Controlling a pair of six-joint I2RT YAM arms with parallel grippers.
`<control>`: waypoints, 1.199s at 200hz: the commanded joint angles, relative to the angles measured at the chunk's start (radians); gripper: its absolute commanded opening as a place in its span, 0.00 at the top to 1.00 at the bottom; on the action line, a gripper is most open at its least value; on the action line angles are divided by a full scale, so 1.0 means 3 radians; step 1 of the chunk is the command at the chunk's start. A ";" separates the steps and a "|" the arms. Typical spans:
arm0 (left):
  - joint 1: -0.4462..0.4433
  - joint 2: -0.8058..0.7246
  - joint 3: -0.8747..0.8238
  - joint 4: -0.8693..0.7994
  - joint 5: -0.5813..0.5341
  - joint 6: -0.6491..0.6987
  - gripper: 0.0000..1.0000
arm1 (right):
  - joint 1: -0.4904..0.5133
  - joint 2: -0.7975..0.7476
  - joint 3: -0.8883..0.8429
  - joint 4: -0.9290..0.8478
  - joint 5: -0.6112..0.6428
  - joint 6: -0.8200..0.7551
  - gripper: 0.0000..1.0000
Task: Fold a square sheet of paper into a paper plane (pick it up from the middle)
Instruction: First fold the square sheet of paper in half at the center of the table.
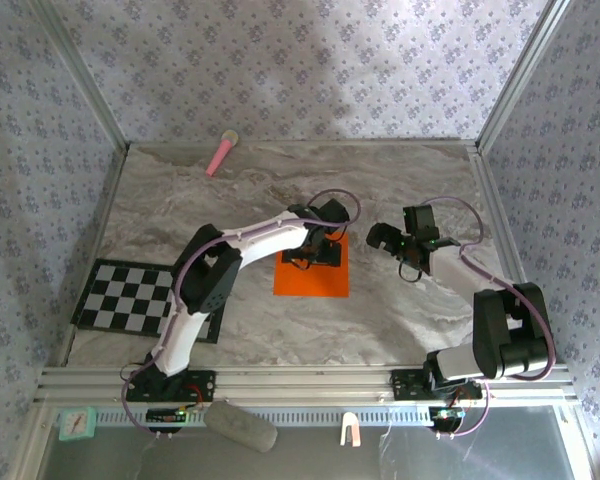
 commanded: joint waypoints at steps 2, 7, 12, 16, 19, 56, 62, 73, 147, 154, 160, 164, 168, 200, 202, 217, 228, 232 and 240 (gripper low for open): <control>0.0000 0.0129 0.0138 -0.0280 -0.0022 0.0063 0.00 | -0.0026 0.0050 -0.0032 0.0027 -0.0082 0.0080 0.00; -0.0004 0.0140 0.0113 -0.0283 -0.0008 0.0060 0.00 | -0.0025 0.0055 -0.0033 0.0029 -0.0085 0.0083 0.00; 0.0000 0.0146 0.0087 -0.0288 0.0003 0.0060 0.00 | -0.0029 0.0056 -0.0032 0.0025 -0.0095 0.0084 0.00; -0.0002 0.0146 0.0060 -0.0288 0.0016 0.0058 0.00 | -0.0028 0.0061 -0.0033 0.0025 -0.0093 0.0084 0.00; -0.0004 0.0142 0.0041 -0.0287 0.0025 0.0058 0.00 | -0.0032 0.0062 -0.0034 0.0021 -0.0092 0.0083 0.00; -0.0002 0.0024 -0.0361 -0.0252 0.0234 0.0084 0.01 | -0.0039 0.0085 -0.0019 -0.0002 -0.0093 0.0081 0.00; -0.0004 -0.0021 -0.0453 -0.0231 0.0273 0.0088 0.01 | -0.0041 0.0088 -0.0014 -0.0004 -0.0094 0.0081 0.00; 0.0000 -0.0118 -0.0619 -0.0196 0.0340 0.0089 0.01 | -0.0039 0.0087 -0.0008 -0.0006 -0.0093 0.0080 0.00; 0.0000 -0.0440 -0.0611 -0.0293 0.0363 0.0132 0.01 | -0.0042 0.0084 0.0030 -0.0016 -0.0108 0.0190 0.00; -0.0004 -0.0437 -0.0586 -0.0287 0.0351 0.0089 0.01 | -0.0043 0.0086 0.0030 -0.0022 -0.0108 0.0188 0.00; 0.0000 -0.0441 -0.0574 -0.0271 0.0336 0.0044 0.01 | -0.0042 0.0084 0.0029 -0.0031 -0.0108 0.0189 0.00; -0.0001 -0.0442 -0.0575 -0.0258 0.0331 0.0018 0.01 | -0.0042 0.0081 0.0026 -0.0035 -0.0106 0.0190 0.00; -0.0002 -0.0442 -0.0580 -0.0243 0.0327 -0.0010 0.01 | -0.0043 0.0082 0.0023 -0.0032 -0.0103 0.0187 0.00; -0.0001 -0.0418 -0.0611 -0.0151 0.0351 -0.0125 0.01 | -0.0044 0.0083 -0.0013 -0.0033 -0.0093 0.0187 0.00; -0.0001 -0.0408 -0.0608 -0.0154 0.0352 -0.0122 0.01 | -0.0046 0.0084 -0.0011 -0.0032 -0.0093 0.0189 0.00; 0.0000 -0.0348 -0.0590 -0.0186 0.0355 -0.0135 0.01 | -0.0051 0.0089 -0.0019 -0.0033 -0.0093 0.0185 0.00; -0.0010 -0.0321 -0.0590 -0.0181 0.0363 -0.0140 0.02 | -0.0056 0.0093 -0.0011 -0.0035 -0.0098 0.0181 0.00; -0.0014 -0.0310 -0.0590 -0.0186 0.0364 -0.0140 0.02 | -0.0060 0.0093 -0.0013 -0.0034 -0.0103 0.0176 0.00; -0.0020 -0.0283 -0.0585 -0.0203 0.0360 -0.0134 0.03 | -0.0061 0.0098 -0.0013 -0.0032 -0.0104 0.0176 0.00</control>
